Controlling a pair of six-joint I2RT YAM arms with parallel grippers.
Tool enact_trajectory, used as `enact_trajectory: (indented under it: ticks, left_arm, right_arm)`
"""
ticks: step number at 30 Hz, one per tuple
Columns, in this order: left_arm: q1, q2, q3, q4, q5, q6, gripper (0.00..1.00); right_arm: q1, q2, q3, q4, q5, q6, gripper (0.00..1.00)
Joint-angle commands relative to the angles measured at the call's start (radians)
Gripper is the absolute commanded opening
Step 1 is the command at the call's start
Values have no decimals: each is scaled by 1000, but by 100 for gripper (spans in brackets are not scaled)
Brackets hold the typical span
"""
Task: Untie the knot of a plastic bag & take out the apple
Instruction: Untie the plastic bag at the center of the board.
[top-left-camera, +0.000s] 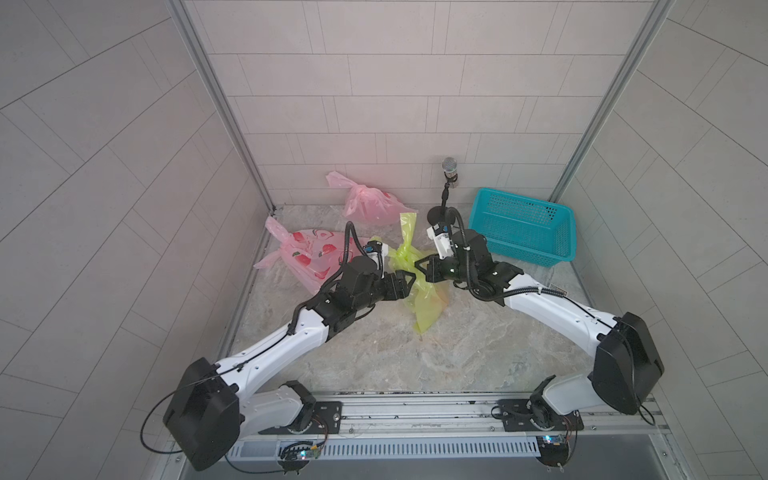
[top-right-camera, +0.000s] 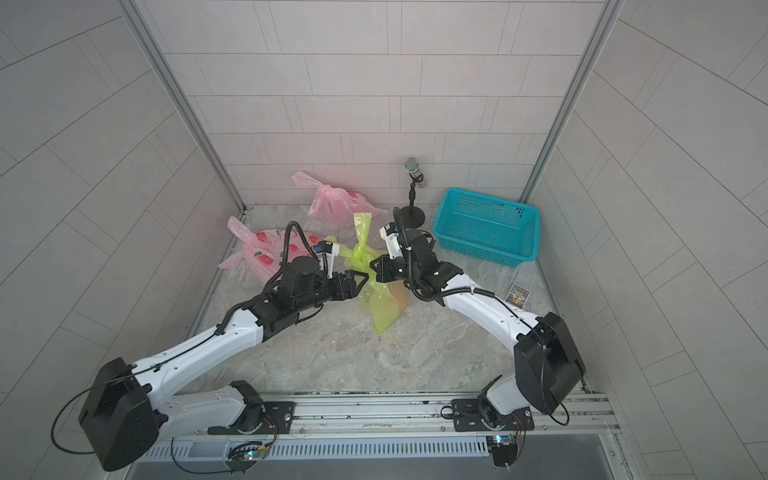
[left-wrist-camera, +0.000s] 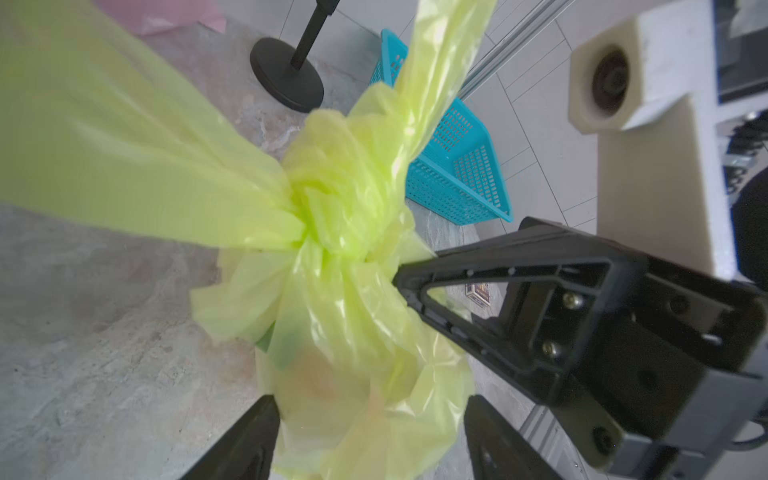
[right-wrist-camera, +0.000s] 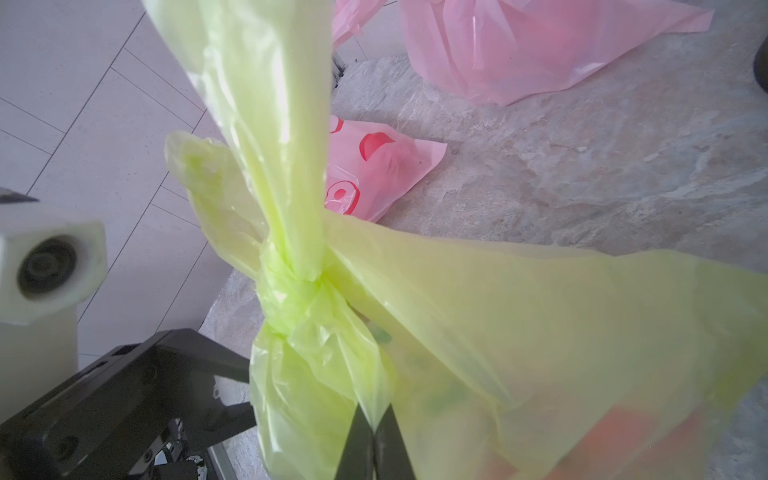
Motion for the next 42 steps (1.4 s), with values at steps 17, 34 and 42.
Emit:
enact_trajectory:
  ticks: [17,34,42]
  left_arm:
    - [-2,67,-47,167,-58,67,0]
    - [3,72,6,88,24,165,0]
    - [3,65,17,77,40,171,0]
  right_arm:
    - [-52,-142,-99,-24,-43,-48,42]
    - [-69,-88,-8,-105,-159,-153,59]
    - [-46,11,20,-91,-81,-167,45]
